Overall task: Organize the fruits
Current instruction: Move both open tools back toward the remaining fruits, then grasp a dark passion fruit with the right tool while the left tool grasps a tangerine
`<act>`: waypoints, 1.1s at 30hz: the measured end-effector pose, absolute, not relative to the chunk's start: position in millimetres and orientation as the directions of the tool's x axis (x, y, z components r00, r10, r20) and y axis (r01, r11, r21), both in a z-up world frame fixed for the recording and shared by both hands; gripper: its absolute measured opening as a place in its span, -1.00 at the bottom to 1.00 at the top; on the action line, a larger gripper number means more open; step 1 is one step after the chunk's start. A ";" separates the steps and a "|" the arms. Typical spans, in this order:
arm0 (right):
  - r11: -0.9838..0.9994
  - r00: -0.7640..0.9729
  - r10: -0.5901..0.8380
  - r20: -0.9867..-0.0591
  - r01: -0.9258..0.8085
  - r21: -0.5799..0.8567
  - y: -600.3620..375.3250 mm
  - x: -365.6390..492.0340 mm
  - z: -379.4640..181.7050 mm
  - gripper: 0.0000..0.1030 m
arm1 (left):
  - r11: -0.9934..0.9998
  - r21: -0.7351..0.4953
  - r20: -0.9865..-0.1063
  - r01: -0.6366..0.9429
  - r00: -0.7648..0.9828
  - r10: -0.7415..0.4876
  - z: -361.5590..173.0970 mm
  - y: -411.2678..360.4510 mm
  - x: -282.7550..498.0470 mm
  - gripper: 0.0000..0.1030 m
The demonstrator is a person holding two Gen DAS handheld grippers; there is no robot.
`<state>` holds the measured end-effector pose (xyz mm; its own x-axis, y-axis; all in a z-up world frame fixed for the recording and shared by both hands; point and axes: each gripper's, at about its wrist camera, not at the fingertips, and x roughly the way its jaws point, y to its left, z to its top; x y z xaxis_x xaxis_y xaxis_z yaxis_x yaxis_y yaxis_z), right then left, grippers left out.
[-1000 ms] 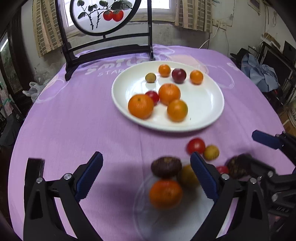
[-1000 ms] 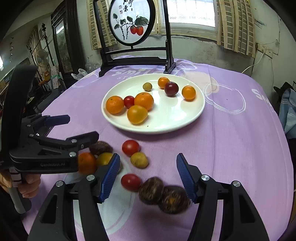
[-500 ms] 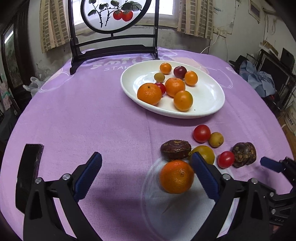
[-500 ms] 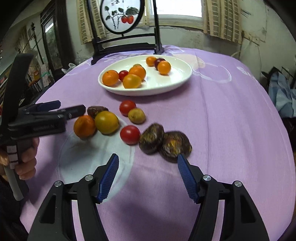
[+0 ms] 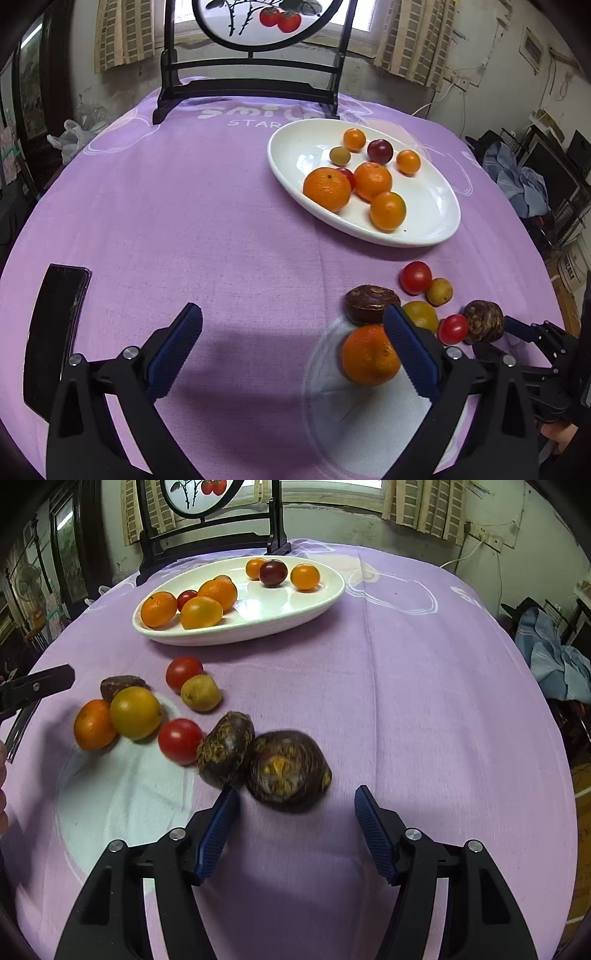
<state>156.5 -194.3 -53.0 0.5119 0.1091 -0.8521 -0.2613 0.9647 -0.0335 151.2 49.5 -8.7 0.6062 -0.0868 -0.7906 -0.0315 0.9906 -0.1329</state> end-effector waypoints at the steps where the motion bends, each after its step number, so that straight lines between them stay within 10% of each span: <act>1: 0.964 0.513 0.105 -0.852 -0.262 -0.039 -192.8 160.2 -52.7 0.30 | 0.990 -0.135 -0.793 -0.034 0.603 -0.088 -9.4 50.5 152.1 0.87; 5: 0.958 0.526 0.119 -0.842 -0.284 -0.042 -183.3 165.0 -49.5 -0.08 | 0.991 -0.134 -0.800 -0.026 0.592 -0.092 -13.2 48.6 153.6 0.87; 27: 0.932 0.637 0.273 -0.721 -0.360 0.034 -185.2 127.5 -7.4 -0.10 | 0.987 0.076 -0.802 0.139 0.597 -0.022 -38.5 -9.8 139.0 0.85; 33: 0.925 0.630 0.280 -0.724 -0.380 0.027 -179.8 124.8 -9.3 -0.10 | 0.985 0.027 -0.828 0.171 0.555 -0.074 -47.4 -16.0 139.6 0.04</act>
<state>124.8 -179.8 -9.3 0.6302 0.2802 -0.7241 -0.3798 0.9247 0.0272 139.6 -16.0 -47.4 0.5553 -0.0740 -0.8283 0.1712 0.9849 0.0268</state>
